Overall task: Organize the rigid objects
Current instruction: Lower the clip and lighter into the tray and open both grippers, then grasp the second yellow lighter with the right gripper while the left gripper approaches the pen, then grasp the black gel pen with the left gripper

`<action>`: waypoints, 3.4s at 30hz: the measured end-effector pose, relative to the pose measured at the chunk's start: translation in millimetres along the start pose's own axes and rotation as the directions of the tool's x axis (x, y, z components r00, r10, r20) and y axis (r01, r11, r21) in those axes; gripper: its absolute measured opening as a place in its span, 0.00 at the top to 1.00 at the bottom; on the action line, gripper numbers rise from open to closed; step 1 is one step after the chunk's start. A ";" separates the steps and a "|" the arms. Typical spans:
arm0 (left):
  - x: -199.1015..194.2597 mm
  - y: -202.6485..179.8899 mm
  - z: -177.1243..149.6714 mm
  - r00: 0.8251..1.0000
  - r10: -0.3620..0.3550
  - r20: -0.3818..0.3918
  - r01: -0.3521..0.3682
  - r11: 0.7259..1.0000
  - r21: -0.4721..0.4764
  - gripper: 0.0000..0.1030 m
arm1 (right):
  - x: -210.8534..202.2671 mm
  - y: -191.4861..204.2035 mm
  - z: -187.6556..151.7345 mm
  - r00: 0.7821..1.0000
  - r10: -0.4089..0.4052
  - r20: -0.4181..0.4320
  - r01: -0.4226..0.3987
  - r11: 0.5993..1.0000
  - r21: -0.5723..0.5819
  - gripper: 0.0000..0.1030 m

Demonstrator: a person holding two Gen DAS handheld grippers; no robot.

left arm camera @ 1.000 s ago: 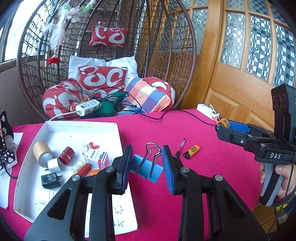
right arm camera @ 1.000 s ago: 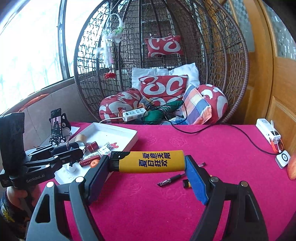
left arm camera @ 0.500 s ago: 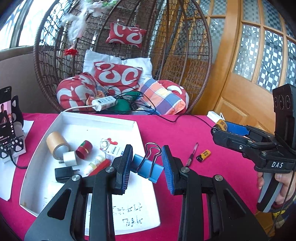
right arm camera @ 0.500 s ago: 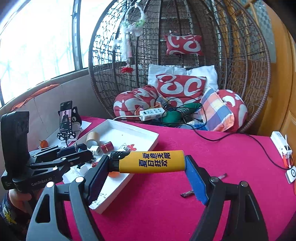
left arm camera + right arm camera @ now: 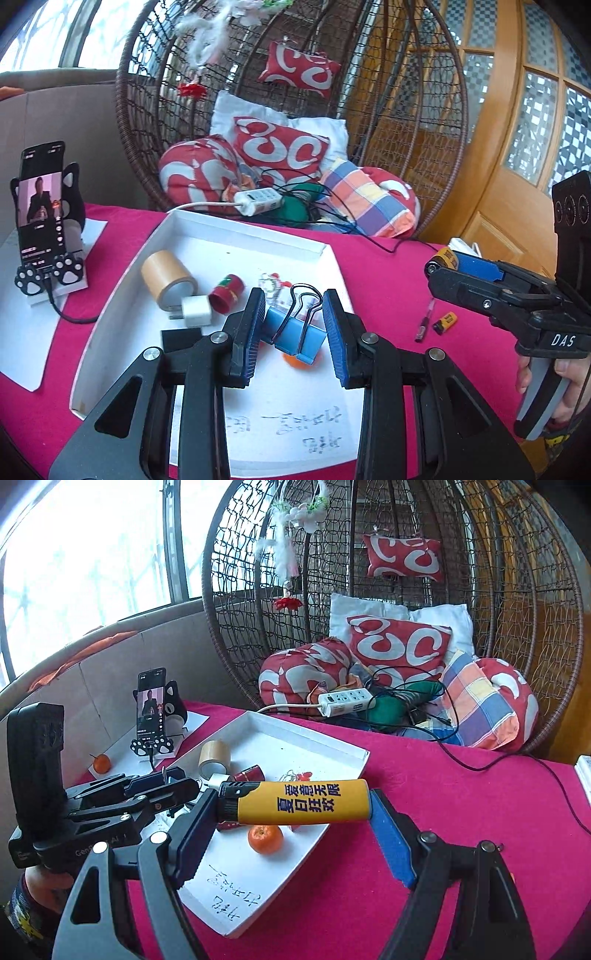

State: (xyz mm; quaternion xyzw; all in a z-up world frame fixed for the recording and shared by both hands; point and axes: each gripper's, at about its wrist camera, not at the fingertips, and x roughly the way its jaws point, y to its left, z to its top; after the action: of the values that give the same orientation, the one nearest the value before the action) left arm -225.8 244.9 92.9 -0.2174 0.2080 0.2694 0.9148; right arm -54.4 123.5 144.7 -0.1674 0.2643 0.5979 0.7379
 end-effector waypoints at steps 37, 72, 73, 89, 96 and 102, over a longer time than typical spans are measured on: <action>21.7 49.5 4.2 0.969 0.248 0.023 -0.241 0.958 -0.158 0.00 | 69.7 1.0 -4.6 0.999 -0.023 0.048 0.011 0.972 0.236 0.00; 68.3 -109.9 -26.4 0.972 -0.063 -0.226 0.096 0.986 0.136 0.00 | -24.3 -171.2 -105.2 0.932 -0.328 -0.152 0.356 0.907 0.227 0.00; 70.5 -114.8 -28.6 0.971 -0.057 -0.230 0.094 0.984 0.152 0.00 | -17.9 -172.5 -107.8 0.930 -0.325 -0.171 0.356 0.913 0.197 0.00; 156.9 -184.9 -46.1 0.924 -0.040 -0.380 0.181 0.922 0.342 0.00 | -3.4 -184.5 -122.4 0.916 -0.289 -0.279 0.332 0.936 0.118 0.22; 220.4 -227.2 -49.8 0.888 -0.041 -0.457 0.248 0.881 0.403 0.23 | -28.9 -211.0 -136.0 0.945 -0.231 -0.232 0.290 0.918 0.270 0.22; 237.1 -247.4 -50.0 0.892 -0.016 -0.452 0.242 0.861 0.447 0.38 | -23.0 -207.5 -132.6 0.934 -0.255 -0.250 0.314 0.919 0.236 0.21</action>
State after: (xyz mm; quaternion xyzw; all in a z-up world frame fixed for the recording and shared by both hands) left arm 87.6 126.7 4.6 -0.0454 0.4518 0.0889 0.8865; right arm 118.6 -16.9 37.3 -0.1645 0.3945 0.4200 0.8006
